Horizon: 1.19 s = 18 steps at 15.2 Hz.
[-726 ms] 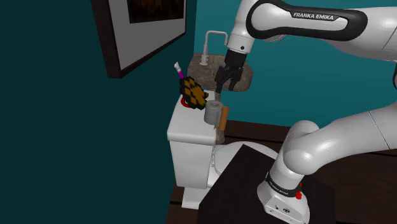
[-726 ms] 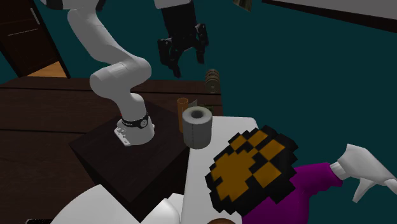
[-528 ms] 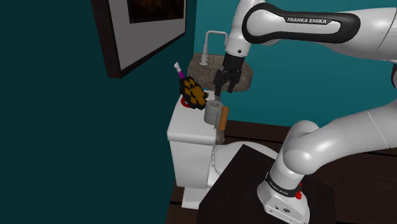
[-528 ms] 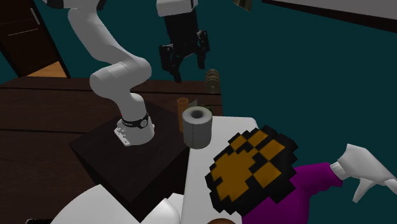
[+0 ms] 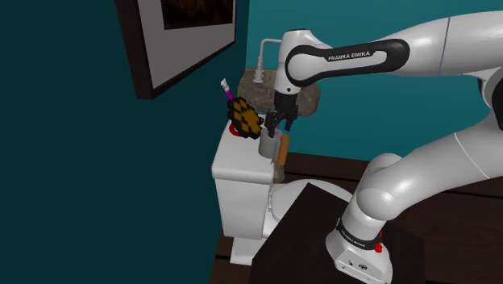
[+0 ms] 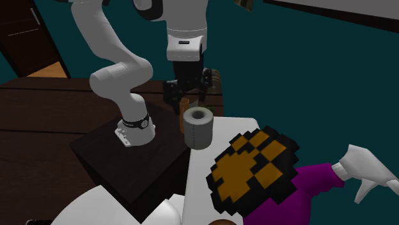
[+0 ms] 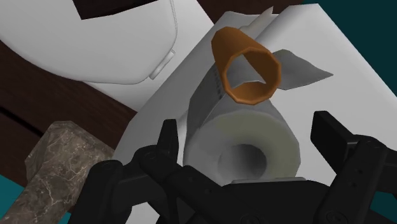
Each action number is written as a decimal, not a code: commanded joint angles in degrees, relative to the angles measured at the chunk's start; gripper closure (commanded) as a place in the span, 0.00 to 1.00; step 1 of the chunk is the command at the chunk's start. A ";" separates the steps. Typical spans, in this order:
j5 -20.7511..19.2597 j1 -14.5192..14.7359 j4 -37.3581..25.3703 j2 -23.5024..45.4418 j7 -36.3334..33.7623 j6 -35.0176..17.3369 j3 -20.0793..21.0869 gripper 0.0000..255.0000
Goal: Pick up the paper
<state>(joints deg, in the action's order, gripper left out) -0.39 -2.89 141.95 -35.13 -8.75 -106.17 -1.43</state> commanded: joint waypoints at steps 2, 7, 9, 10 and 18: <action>-0.29 -0.12 1.99 0.88 -0.23 -2.69 0.13 0.00; -0.31 -0.13 4.99 1.66 -0.23 -6.48 0.09 0.00; -0.29 -0.11 4.96 1.79 -0.27 -6.57 0.12 1.00; -0.30 -0.11 4.97 1.77 -0.25 -6.56 0.11 1.00; -0.31 -0.13 4.99 1.67 -0.23 -6.48 0.09 1.00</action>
<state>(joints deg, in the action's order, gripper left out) -0.71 -3.02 146.89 -33.55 -8.97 -112.65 -1.34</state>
